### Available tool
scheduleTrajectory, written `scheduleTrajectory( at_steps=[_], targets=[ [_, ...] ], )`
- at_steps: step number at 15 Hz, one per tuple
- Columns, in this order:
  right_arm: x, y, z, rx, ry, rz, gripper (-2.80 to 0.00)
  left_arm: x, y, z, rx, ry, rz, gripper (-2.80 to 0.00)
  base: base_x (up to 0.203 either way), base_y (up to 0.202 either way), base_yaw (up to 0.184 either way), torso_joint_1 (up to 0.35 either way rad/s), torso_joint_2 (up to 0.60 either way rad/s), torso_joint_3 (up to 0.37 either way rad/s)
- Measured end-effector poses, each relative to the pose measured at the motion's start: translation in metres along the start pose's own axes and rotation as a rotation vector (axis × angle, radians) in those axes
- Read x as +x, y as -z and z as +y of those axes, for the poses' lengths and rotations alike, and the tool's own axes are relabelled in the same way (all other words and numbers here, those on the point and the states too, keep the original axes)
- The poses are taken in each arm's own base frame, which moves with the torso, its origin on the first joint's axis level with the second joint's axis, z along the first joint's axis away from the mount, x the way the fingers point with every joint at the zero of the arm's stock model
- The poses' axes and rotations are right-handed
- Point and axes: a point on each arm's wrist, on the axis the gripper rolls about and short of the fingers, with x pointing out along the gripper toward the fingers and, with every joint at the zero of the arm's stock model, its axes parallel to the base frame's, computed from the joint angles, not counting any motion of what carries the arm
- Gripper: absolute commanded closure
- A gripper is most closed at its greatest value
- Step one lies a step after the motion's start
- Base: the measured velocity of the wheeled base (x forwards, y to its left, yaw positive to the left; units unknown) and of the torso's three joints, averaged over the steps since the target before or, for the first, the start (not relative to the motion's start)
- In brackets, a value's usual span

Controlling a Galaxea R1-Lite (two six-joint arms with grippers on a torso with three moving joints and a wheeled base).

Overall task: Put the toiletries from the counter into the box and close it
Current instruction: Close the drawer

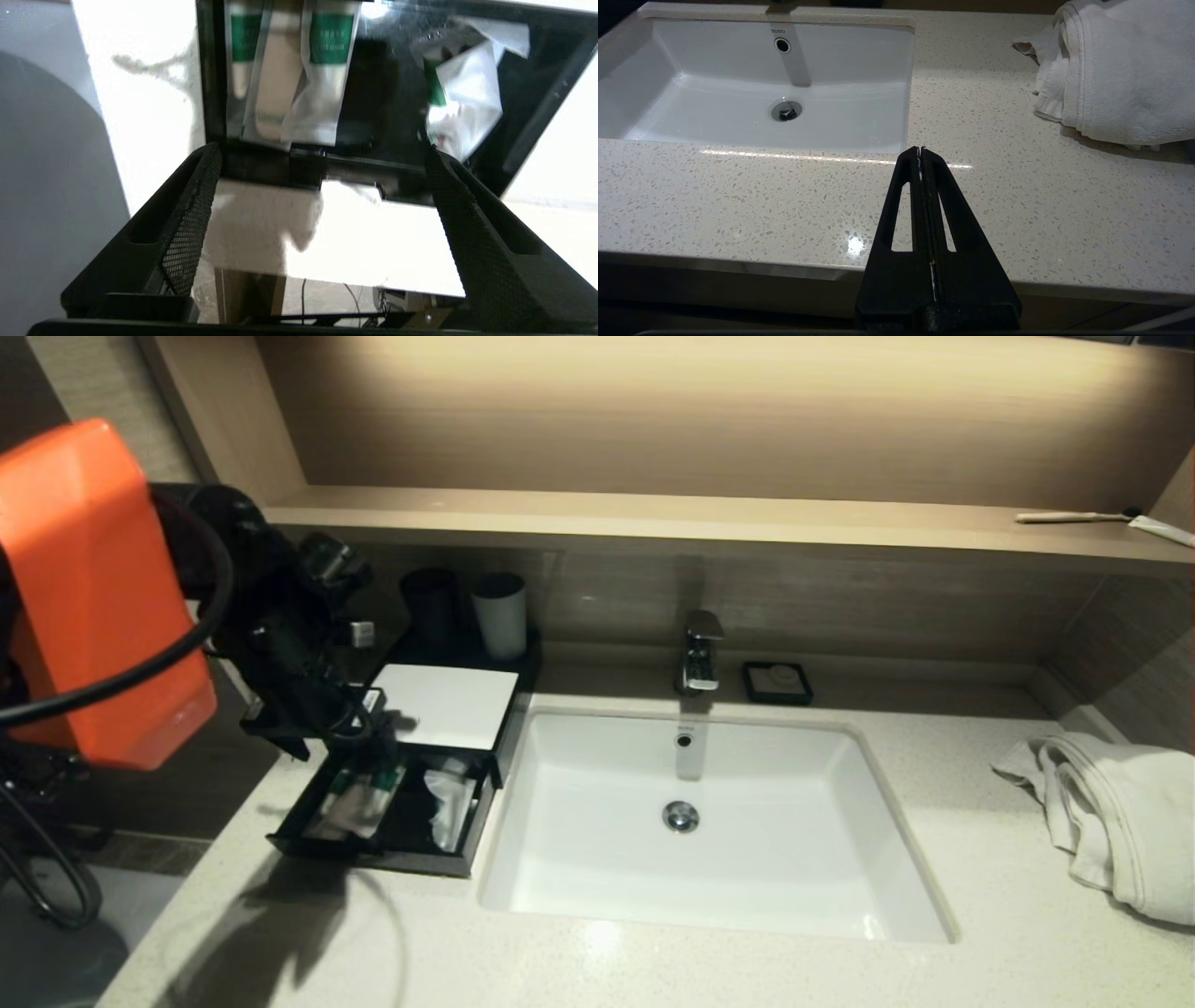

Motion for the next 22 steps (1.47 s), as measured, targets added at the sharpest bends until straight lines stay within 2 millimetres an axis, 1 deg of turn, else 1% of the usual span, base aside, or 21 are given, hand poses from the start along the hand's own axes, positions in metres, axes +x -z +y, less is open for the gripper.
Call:
scheduleTrajectory(
  at_steps=[2, 3, 4, 6, 8, 11, 13, 16, 19, 22],
  targets=[
    [0.000, 0.000, 0.000, 0.000, 0.000, 0.000, 0.00, -0.018, 0.008, 0.002, -0.004, 0.002, -0.014, -2.80, 0.000, 0.000, 0.000, 0.000, 0.00, 0.000],
    [0.000, 0.000, 0.000, 0.000, 0.000, 0.000, 0.00, -0.025, 0.012, 0.003, -0.005, 0.003, -0.023, -2.29, 0.000, 0.000, 0.000, 0.000, 0.00, 0.000],
    [0.000, 0.000, 0.000, 0.000, 0.001, 0.000, 0.00, -0.033, 0.017, 0.004, -0.008, 0.003, -0.033, 0.00, 0.000, 0.000, 0.000, 0.000, 0.00, 0.000],
    [0.000, 0.000, 0.000, 0.000, 0.000, 0.000, 0.00, -0.050, 0.030, 0.007, -0.024, 0.005, -0.053, 0.00, 0.000, 0.000, 0.000, 0.000, 0.00, 0.000],
    [0.000, 0.000, 0.000, 0.000, 0.000, 0.000, 0.00, -0.063, 0.045, 0.010, -0.048, 0.006, -0.058, 0.00, 0.000, 0.000, 0.000, 0.000, 0.00, 0.000],
    [0.000, 0.000, 0.000, 0.000, 0.000, 0.000, 0.00, -0.070, 0.067, 0.013, -0.083, 0.005, -0.036, 0.00, 0.000, 0.000, 0.000, 0.000, 0.00, 0.000],
    [0.000, 0.000, 0.000, 0.000, 0.000, 0.000, 0.00, -0.066, 0.081, 0.014, -0.100, -0.002, 0.003, 0.00, 0.000, 0.000, 0.000, 0.000, 0.00, 0.000],
    [0.000, 0.000, 0.000, 0.000, 0.000, 0.000, 0.00, -0.052, 0.093, 0.015, -0.123, -0.006, 0.025, 0.00, 0.000, 0.000, 0.000, 0.000, 0.00, 0.000],
    [0.000, 0.000, 0.000, 0.000, 0.000, 0.000, 0.00, -0.029, 0.100, 0.014, -0.133, -0.002, 0.010, 0.00, 0.000, 0.000, 0.000, 0.000, 0.00, 0.000],
    [0.000, 0.000, 0.000, 0.000, 0.000, 0.000, 0.00, -0.018, 0.107, 0.014, -0.131, 0.002, 0.030, 0.00, 0.000, 0.000, 0.000, 0.000, 0.00, 0.000]
  ],
)
